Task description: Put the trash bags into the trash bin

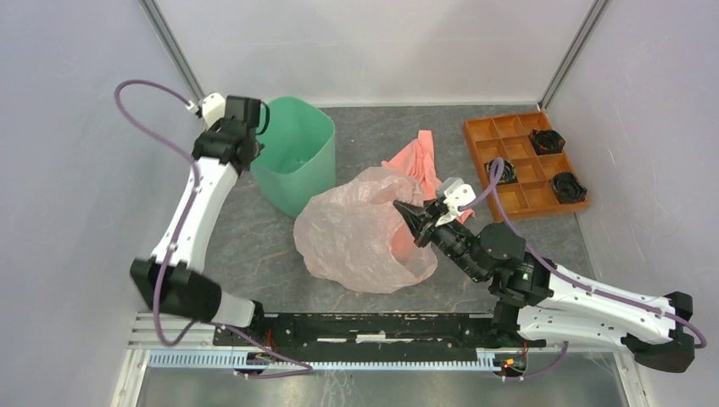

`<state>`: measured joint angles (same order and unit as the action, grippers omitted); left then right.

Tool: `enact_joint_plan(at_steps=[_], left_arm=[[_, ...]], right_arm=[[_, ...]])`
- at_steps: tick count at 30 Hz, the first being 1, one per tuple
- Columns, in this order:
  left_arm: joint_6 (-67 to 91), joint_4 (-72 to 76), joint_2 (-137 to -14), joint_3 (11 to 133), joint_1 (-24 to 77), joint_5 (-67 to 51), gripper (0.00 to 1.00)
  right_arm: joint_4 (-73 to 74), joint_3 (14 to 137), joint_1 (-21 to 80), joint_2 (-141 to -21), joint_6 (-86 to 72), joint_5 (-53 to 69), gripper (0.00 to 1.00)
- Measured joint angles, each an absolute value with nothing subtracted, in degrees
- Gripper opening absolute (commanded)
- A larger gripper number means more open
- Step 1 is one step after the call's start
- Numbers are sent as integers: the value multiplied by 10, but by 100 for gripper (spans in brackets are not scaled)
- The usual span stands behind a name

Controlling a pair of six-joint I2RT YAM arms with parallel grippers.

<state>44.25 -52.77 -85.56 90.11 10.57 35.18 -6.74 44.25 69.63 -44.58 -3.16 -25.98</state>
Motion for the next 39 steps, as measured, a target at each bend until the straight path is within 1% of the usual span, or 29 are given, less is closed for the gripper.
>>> enact_joint_plan(at_steps=[5,8,11,14,17,18,20,22,26,28,30,34,39], left_arm=[[366,-522,-703,796,104,303,2],[312,-518,-601,730,103,244,2],[279,-519,-528,686,103,192,4],[258,-516,-478,649,104,139,5],[249,-516,-463,629,104,103,5],[247,-515,-464,628,104,98,6],[243,-507,-470,628,104,84,13],[243,-496,-479,628,103,77,24],[242,-484,-474,627,104,67,48],[242,-475,-458,625,104,63,56],[242,-470,-441,625,104,60,58],[242,-463,-408,625,103,59,54],[242,-468,-367,625,103,74,53]], right_arm=[[-56,509,696,-446,5,-279,1],[-61,562,696,-442,30,-296,1],[-79,595,696,-436,50,-295,1],[-96,633,696,-446,62,-281,1],[-105,710,696,-505,66,-230,1],[-107,733,696,-527,64,-212,1],[-118,783,696,-576,54,-166,1],[-144,817,696,-627,27,-116,1],[-203,821,696,-674,-28,-67,1],[-240,833,696,-703,-67,-46,1],[-276,853,696,-729,-102,-34,1],[-355,875,696,-753,-158,-28,1],[-420,880,696,-747,-173,-97,0]])
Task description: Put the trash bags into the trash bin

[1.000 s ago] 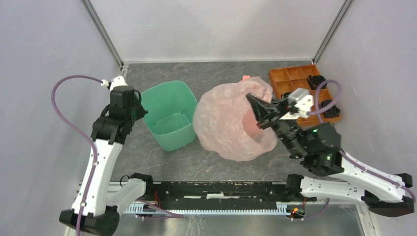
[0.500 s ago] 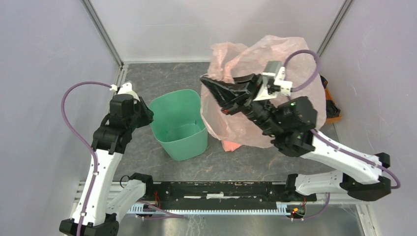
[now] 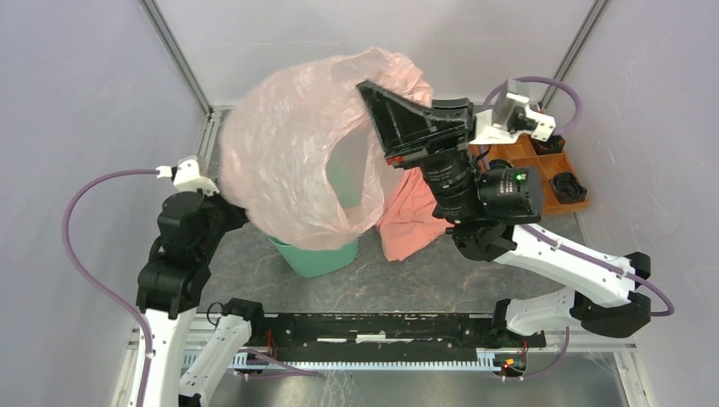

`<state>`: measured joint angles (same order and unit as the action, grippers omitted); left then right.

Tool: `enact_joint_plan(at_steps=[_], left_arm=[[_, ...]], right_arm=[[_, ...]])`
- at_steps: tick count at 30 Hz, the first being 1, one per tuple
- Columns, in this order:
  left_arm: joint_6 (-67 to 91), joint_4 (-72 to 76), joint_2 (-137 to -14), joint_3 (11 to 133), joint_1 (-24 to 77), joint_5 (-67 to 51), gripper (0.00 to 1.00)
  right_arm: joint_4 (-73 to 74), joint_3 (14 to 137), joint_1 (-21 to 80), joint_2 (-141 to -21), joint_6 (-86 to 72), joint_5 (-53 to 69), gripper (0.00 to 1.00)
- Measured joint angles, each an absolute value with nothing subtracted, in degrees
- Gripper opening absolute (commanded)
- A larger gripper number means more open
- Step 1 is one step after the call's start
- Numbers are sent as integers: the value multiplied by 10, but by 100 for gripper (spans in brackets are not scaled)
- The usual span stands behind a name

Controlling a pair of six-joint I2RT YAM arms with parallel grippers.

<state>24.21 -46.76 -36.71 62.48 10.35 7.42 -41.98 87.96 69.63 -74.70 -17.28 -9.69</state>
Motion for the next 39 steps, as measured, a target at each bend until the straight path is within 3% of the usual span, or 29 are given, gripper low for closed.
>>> enact_joint_plan(at_steps=[7,13,20,23,27,32,36,39], left_arm=[[242,-491,-290,631,104,136,53],[242,-512,-249,663,104,160,54],[242,-543,-260,725,104,156,76],[243,-543,-301,790,104,126,79],[244,-526,-387,901,104,77,78],[258,-477,-457,911,104,32,78],[264,-432,-527,865,103,-39,56],[270,-383,-573,810,104,-122,52]], right_arm=[[-448,776,627,-699,-173,-222,1],[-334,661,529,-688,-219,-249,1],[-228,650,529,-689,-168,-216,1],[-199,659,529,-692,-138,-189,1],[-164,691,529,-703,-103,-166,1],[-155,699,529,-702,-91,-152,1],[-156,699,529,-700,-91,-124,1],[-158,699,529,-694,-91,-108,1]])
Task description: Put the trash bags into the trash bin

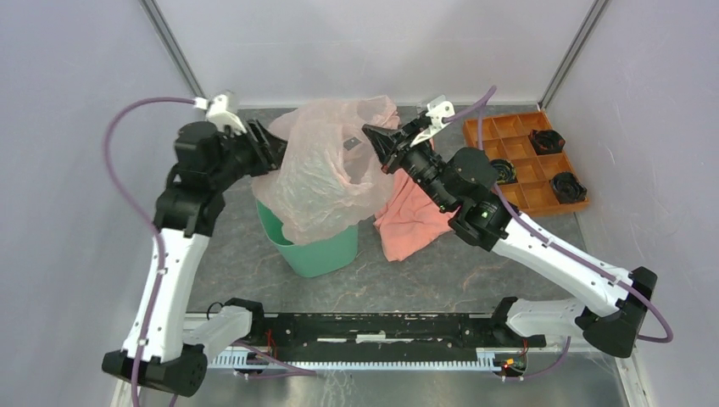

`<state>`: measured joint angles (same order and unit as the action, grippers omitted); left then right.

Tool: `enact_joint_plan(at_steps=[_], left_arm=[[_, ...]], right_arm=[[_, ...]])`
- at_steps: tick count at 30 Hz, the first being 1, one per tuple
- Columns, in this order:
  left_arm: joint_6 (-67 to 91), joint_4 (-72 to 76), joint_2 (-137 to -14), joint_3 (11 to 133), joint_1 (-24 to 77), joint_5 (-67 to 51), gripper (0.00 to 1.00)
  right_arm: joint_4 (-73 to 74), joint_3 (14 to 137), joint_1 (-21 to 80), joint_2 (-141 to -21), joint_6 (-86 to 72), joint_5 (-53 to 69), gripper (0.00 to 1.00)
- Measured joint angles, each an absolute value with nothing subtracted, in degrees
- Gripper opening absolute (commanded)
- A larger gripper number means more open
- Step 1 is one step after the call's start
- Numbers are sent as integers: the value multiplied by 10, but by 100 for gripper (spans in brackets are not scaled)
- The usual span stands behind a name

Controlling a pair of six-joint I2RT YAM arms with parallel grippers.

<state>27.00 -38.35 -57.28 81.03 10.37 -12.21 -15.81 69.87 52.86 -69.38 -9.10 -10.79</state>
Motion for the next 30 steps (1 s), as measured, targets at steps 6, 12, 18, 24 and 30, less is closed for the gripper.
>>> enact_joint_plan(at_steps=[6,12,18,24,30], left_arm=[[315,-331,-500,619,104,-190,45],[346,-289,-396,544,104,-220,46],[349,-272,-442,497,107,-237,56],[337,-282,-480,505,107,-241,76],[303,-336,-444,574,107,-188,91]], right_arm=[[-171,711,529,-696,-91,-90,1],[-202,763,529,-743,-112,-48,1],[-222,788,529,-793,-140,9,1],[-192,795,529,-808,-94,51,1],[-163,864,529,-842,-35,72,1]])
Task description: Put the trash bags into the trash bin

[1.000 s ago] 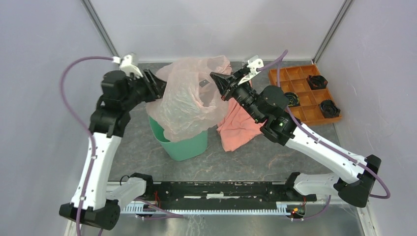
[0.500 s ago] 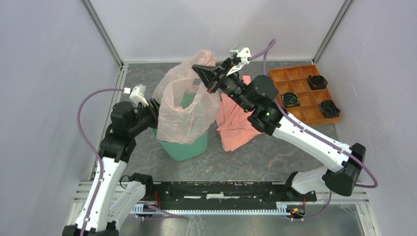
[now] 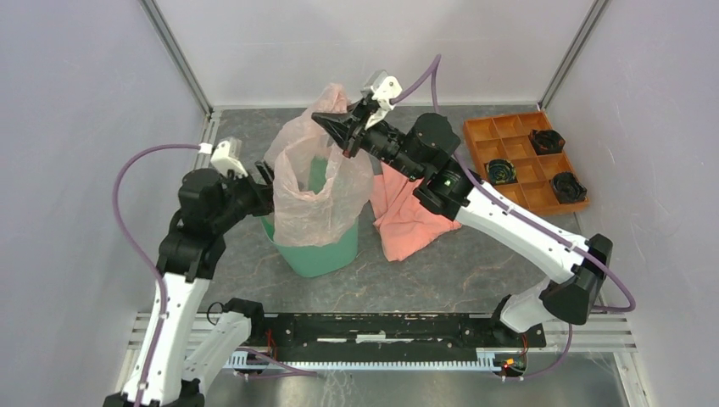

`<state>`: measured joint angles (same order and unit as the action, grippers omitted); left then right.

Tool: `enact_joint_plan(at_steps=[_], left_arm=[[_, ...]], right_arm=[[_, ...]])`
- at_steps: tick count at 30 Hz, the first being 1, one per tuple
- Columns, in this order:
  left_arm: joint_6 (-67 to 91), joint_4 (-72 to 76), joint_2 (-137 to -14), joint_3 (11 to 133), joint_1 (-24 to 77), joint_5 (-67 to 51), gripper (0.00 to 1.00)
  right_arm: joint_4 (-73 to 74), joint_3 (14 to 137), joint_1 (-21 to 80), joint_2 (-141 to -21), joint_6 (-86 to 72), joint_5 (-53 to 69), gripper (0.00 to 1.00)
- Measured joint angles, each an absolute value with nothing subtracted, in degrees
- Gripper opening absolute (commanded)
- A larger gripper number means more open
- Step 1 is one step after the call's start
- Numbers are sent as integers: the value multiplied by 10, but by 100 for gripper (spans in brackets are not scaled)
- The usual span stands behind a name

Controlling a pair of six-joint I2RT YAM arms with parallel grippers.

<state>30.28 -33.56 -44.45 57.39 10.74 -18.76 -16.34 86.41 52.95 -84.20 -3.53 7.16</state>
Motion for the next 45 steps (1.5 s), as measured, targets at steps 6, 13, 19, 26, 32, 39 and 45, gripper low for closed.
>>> enact_joint_plan(at_steps=[6,13,19,26,32,39,45], left_arm=[[277,-406,-374,632,107,-104,94],[260,-465,-328,695,107,15,93],[261,-479,-324,689,107,39,93],[261,-478,-329,689,107,41,91],[261,-479,-293,689,107,95,88],[261,-479,-218,680,107,151,87],[265,-479,-217,651,107,149,86]], right_arm=[[-150,912,551,-893,-3,83,1],[-100,907,623,-927,54,47,1],[-76,861,637,-927,79,18,1],[-11,874,653,-983,91,-1,1],[82,935,665,-1073,90,-42,1],[165,992,667,-1148,84,-91,1],[209,1044,667,-1196,84,-111,0]])
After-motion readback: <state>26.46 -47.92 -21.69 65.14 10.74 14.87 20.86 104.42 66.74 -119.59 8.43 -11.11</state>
